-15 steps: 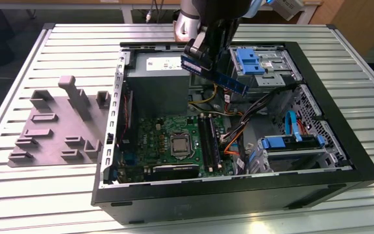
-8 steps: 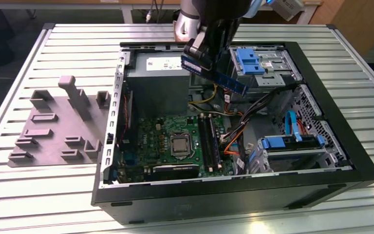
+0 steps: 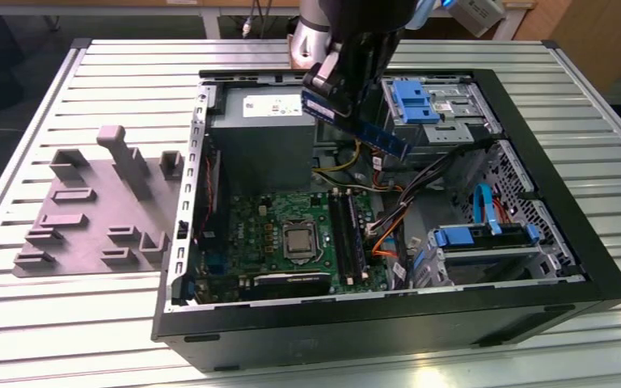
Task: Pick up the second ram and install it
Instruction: 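Insert the second ram into the second slot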
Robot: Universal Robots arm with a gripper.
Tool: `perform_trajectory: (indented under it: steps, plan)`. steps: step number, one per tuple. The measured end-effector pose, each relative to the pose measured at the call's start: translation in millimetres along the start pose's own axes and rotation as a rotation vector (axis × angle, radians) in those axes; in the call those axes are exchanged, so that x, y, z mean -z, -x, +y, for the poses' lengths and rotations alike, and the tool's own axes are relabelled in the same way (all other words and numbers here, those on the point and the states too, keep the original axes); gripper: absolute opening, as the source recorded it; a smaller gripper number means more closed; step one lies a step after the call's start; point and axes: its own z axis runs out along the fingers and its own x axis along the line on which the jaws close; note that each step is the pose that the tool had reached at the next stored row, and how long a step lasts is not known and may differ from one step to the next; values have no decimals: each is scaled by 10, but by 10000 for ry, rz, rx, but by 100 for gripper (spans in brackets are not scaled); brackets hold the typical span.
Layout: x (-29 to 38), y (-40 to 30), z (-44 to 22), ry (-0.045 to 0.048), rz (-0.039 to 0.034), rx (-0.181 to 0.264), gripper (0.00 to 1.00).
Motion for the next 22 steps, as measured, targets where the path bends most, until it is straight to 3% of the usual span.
perform_trajectory:
  steps: [7,22]
  plan:
    - [-3,0,0,-16,-10,-651,14]
    - [-12,0,0,-88,-20,-2771,14]
